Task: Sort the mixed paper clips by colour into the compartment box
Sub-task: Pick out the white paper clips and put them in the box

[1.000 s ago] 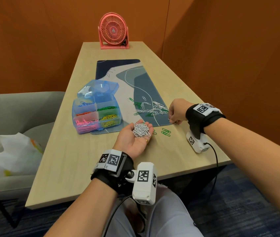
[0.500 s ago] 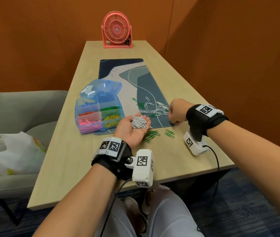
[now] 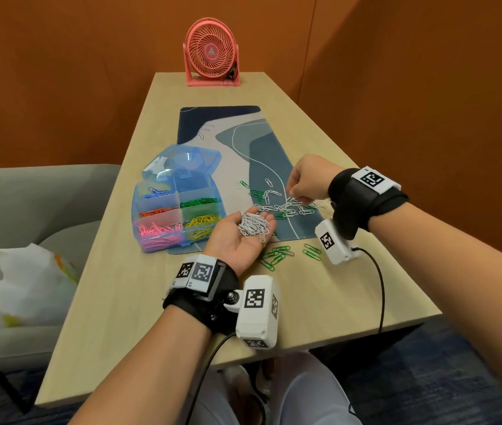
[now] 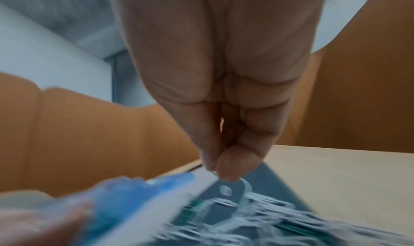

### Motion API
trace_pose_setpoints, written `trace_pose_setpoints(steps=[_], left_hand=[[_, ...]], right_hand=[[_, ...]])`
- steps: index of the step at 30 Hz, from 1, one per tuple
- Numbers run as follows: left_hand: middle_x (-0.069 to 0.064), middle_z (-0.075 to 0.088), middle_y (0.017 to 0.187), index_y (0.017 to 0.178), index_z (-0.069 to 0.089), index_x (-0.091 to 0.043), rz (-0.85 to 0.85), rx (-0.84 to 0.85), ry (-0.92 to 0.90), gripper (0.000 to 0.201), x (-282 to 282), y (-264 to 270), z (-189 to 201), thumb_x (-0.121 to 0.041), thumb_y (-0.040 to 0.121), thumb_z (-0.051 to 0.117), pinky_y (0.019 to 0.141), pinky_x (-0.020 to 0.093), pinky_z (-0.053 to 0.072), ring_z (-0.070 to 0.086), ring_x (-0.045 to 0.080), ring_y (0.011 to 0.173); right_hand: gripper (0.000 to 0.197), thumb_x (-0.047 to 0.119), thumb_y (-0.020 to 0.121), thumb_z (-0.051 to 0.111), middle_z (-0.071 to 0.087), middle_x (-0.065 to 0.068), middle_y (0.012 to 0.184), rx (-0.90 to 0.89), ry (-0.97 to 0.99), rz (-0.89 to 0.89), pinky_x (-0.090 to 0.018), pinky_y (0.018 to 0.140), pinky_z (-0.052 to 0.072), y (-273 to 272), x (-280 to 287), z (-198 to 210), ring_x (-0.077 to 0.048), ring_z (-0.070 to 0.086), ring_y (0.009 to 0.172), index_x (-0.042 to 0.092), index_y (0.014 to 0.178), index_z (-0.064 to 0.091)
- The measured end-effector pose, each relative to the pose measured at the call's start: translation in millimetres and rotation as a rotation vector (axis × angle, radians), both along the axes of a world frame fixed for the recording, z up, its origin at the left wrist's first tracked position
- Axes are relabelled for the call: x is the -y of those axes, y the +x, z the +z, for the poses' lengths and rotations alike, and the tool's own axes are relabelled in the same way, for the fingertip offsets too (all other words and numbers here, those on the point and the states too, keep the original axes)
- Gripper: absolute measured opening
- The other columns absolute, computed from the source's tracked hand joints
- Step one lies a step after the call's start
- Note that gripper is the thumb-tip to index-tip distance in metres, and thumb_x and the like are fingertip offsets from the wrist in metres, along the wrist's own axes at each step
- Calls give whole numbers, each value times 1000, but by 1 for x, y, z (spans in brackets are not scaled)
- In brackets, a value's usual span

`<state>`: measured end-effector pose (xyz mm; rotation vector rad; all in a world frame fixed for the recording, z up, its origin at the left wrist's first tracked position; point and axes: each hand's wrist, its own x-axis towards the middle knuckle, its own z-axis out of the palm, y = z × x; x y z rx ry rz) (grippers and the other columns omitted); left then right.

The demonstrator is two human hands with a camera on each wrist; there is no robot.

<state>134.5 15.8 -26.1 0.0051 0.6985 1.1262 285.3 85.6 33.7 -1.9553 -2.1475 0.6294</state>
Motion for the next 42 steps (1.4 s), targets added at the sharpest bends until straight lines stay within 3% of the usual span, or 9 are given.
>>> trace_pose_setpoints(steps=[5, 13, 18, 21, 25, 31, 37, 39, 42], left_hand=[[24, 52, 100, 99, 52, 5, 50, 158, -35, 32, -3, -1, -2, -17, 102, 30, 96, 43, 41, 48, 31, 107], [24, 54, 101, 98, 54, 3, 41, 146, -50, 31, -10, 0, -10, -18, 102, 32, 87, 37, 46, 52, 30, 104], [23, 55, 101, 99, 54, -1, 21, 97, -15, 30, -21, -6, -9, -21, 103, 31, 63, 32, 56, 56, 28, 83], [22, 54, 99, 99, 54, -1, 25, 94, -18, 30, -25, -5, -10, -21, 103, 32, 69, 32, 50, 55, 28, 83], [21, 54, 96, 97, 54, 0, 19, 95, -16, 30, -27, -4, -11, -20, 102, 32, 71, 34, 49, 55, 28, 82], [21, 56, 98, 99, 54, 1, 25, 107, -2, 30, -27, -4, -16, -20, 102, 33, 82, 40, 47, 56, 28, 90], [23, 56, 99, 103, 54, 5, 55, 166, -4, 31, -24, -4, -15, -19, 102, 34, 95, 43, 44, 55, 29, 98], [23, 56, 99, 102, 54, 5, 52, 178, -3, 31, -23, -4, -14, -19, 102, 34, 94, 44, 43, 55, 30, 94], [24, 56, 98, 101, 54, 6, 53, 195, -10, 33, -24, -5, -13, -19, 102, 33, 94, 47, 42, 55, 32, 91]], right_hand=[[19, 4, 89, 56, 70, -18, 100, 163, 3, -103, -41, 85, 56, 20, -31, -22, -31, 68, 92, -2, 100, 70], [32, 26, 83, 72, 69, -14, 96, 259, -36, -60, -32, 76, 51, 12, -44, -30, -25, 60, 83, 0, 101, 69], [27, 20, 90, 61, 71, -18, 100, 326, -60, -23, -33, 78, 53, 6, -47, -28, -28, 66, 86, -2, 102, 68], [33, 30, 89, 65, 73, -14, 94, 352, -92, 8, -33, 80, 53, 3, -47, -26, -25, 67, 82, -1, 98, 70], [27, 22, 86, 68, 73, -14, 98, 406, -117, 38, -35, 86, 56, -5, -48, -25, -25, 70, 88, 0, 102, 69], [27, 22, 88, 65, 68, -13, 83, 399, -159, 49, -30, 70, 55, -8, -49, -26, -22, 61, 63, -1, 102, 66], [22, 19, 85, 68, 74, -13, 84, 360, -139, 79, -32, 77, 58, -8, -45, -25, -21, 68, 70, -1, 95, 69], [7, 10, 83, 67, 71, -8, 70, 252, -169, 74, -29, 67, 59, -5, -44, -20, -18, 69, 63, 4, 81, 66], [17, 1, 78, 65, 64, 0, 53, 83, -112, 123, -17, 48, 49, -8, -35, -4, -7, 60, 46, 12, 65, 61]])
